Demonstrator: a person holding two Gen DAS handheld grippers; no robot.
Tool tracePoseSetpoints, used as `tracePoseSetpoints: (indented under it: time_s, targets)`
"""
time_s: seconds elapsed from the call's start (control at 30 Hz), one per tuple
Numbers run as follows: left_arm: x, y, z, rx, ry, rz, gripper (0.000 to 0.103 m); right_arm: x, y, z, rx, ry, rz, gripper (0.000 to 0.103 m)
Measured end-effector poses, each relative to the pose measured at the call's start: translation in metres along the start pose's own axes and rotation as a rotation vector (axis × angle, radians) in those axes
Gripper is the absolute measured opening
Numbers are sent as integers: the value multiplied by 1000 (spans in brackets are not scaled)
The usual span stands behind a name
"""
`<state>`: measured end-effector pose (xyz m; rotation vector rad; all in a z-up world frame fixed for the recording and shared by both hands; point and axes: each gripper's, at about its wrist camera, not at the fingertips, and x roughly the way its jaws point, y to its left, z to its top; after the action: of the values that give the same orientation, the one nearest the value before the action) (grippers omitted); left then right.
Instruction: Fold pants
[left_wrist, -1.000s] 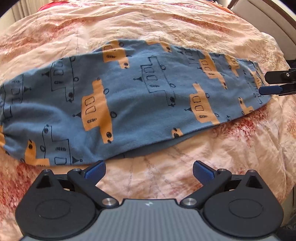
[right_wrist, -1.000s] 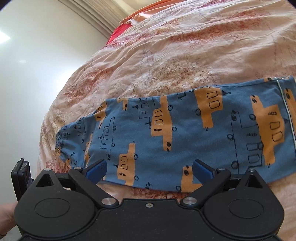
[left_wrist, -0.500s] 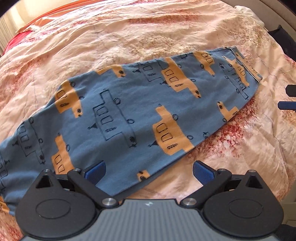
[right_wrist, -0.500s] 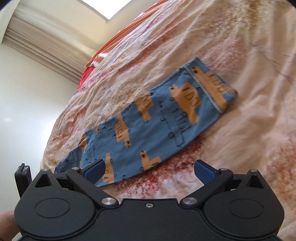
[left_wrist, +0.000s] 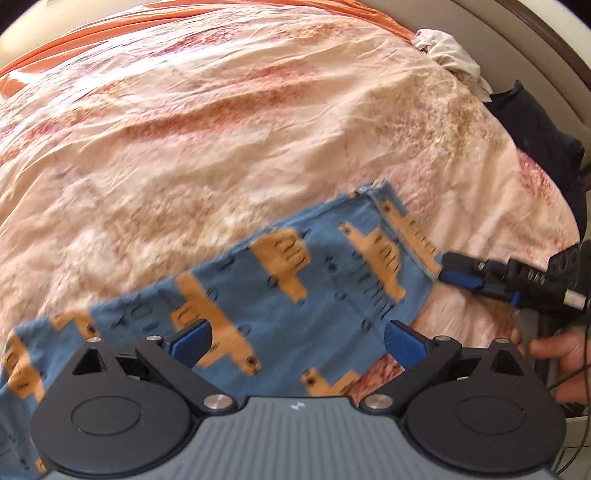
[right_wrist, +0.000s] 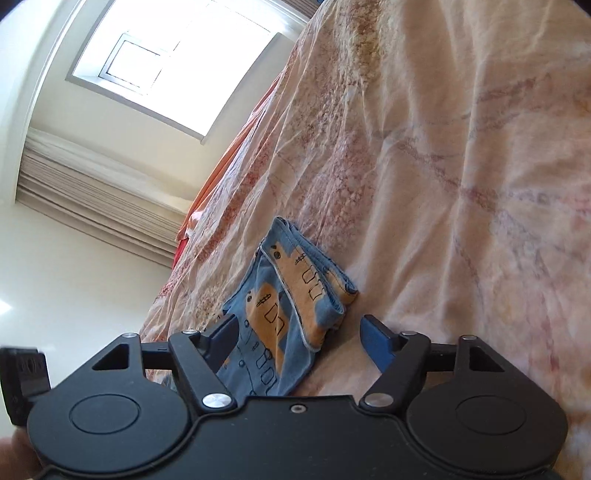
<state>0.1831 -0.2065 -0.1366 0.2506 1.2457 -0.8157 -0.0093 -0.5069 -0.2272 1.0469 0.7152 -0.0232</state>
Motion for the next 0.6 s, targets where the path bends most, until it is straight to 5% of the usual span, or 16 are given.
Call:
tracePoseSetpoints:
  time_s: [0.27, 0.43, 0.6]
  targets:
    - [70, -35, 104, -47, 93, -174, 99, 18, -27, 13, 9, 14, 52, 38]
    - [109, -57, 116, -77, 172, -186, 96, 18, -31, 13, 2, 3, 25, 17]
    - [124, -67, 114, -107, 196, -186, 96, 5, -2, 7, -134, -25, 5, 13]
